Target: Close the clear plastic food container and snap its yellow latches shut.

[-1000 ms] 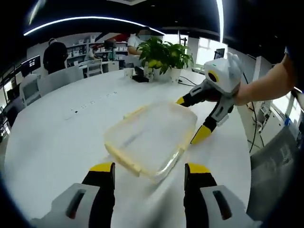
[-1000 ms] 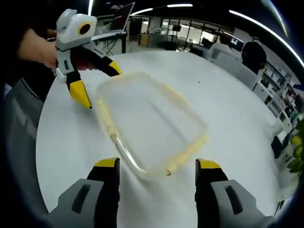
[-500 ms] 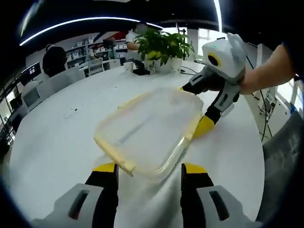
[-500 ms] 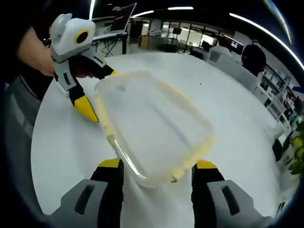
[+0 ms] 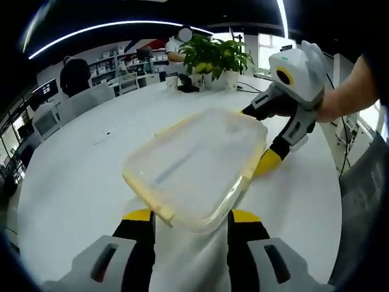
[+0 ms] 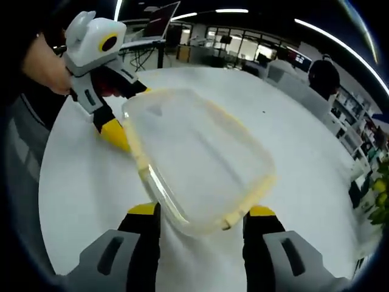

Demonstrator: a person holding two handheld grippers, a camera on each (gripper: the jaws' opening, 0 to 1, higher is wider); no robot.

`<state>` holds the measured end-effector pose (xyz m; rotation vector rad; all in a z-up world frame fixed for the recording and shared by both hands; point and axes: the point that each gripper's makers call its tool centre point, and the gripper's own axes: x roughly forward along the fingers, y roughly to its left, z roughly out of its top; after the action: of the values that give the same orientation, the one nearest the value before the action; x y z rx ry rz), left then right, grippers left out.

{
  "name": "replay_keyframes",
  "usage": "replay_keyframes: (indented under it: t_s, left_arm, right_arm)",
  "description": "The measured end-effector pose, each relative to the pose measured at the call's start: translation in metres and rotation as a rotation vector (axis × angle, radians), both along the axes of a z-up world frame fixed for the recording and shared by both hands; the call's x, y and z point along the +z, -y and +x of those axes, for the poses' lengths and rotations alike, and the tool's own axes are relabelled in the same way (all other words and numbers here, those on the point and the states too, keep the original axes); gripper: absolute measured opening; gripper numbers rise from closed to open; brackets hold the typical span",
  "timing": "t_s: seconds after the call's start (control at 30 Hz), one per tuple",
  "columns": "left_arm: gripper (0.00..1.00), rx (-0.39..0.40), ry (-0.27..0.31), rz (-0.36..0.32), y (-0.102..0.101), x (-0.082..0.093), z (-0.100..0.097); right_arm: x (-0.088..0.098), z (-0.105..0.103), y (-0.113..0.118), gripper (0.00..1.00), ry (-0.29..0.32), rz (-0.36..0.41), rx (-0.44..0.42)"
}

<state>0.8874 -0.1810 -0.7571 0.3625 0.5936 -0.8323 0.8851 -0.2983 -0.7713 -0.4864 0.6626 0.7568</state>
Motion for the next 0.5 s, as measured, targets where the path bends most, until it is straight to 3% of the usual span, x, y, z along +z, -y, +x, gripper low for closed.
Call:
replay_keyframes:
  t_s: [0.5]
  left_arm:
    - [0.41,0.083,-0.012,0.039,-0.080,-0.005,-0.002]
  right_arm:
    - [0.002,0.000,-0.079,0.48,-0.001,0.020,0.026]
